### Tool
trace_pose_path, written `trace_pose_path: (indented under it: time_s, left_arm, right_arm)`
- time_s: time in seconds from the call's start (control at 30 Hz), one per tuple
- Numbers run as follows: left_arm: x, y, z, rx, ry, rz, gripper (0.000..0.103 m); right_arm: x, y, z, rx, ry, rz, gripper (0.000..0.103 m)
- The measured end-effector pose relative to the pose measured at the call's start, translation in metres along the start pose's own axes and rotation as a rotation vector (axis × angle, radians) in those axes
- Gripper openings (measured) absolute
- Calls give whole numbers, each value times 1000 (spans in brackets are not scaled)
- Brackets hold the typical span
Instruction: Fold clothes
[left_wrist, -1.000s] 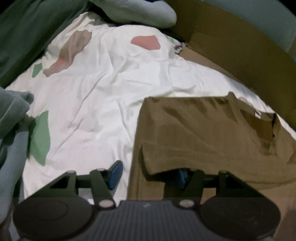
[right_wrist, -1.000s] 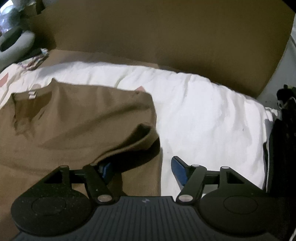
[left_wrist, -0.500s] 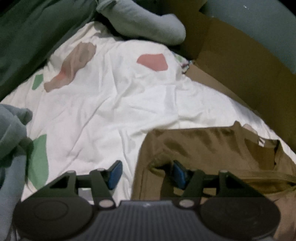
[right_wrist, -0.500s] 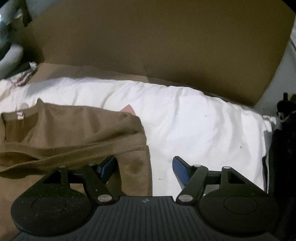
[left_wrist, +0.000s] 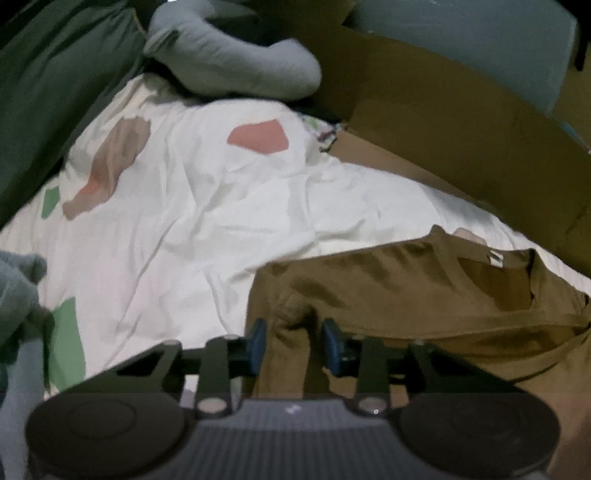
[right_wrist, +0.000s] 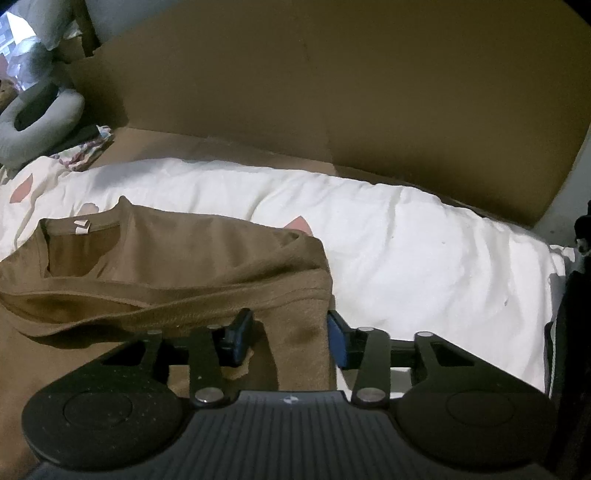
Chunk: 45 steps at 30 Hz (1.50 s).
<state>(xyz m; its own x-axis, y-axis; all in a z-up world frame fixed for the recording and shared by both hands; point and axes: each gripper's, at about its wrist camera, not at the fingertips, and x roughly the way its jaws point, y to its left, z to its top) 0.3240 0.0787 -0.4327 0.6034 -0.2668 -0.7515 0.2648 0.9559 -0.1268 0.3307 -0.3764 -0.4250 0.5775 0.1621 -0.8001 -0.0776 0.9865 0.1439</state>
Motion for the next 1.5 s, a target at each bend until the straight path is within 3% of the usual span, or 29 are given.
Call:
trace_pose_path:
  time_s: [0.1, 0.23, 0.3, 0.5, 0.6, 0.67, 0.7, 0.77, 1.0, 1.1, 1.13, 1.5]
  left_arm:
    - [-3, 3, 1, -20, -13, -6, 27]
    - [-10, 9, 1, -57, -41, -5, 10]
    - [-16, 14, 1, -84, -61, -10, 8]
    - [-20, 22, 4, -110, -78, 20, 4]
    - [-18, 24, 3, -112, -55, 2, 15]
    - [-15, 19, 1, -80, -47, 1, 32]
    - [-13, 17, -1, -64, -43, 0, 34]
    - [-10, 13, -3, -35, -36, 0, 35]
    - [1, 6, -4, 7, -33, 5, 30]
    - [2, -4, -4, 79, -35, 32, 10]
    - [2, -8, -4, 112, -33, 49, 6]
    - [-43, -11, 6, 94, -95, 94, 4]
  right_arm:
    - [2, -2, 1, 5, 0, -8, 25]
    - [3, -7, 3, 23, -15, -6, 7]
    - [1, -11, 3, 45, -28, -7, 5]
    - [3, -12, 1, 48, -37, -38, 4]
    - [3, -12, 3, 45, -30, -45, 11]
    - [1, -14, 3, 49, -42, -42, 19]
    - [0, -15, 3, 52, -47, -44, 25]
    - [0, -16, 4, 57, -52, -45, 27]
    - [0, -12, 2, 29, -58, -29, 25]
    - [-3, -9, 2, 12, -75, -39, 6]
    - [-4, -8, 2, 6, -78, -47, 5]
    - [-45, 4, 1, -62, -173, -93, 4]
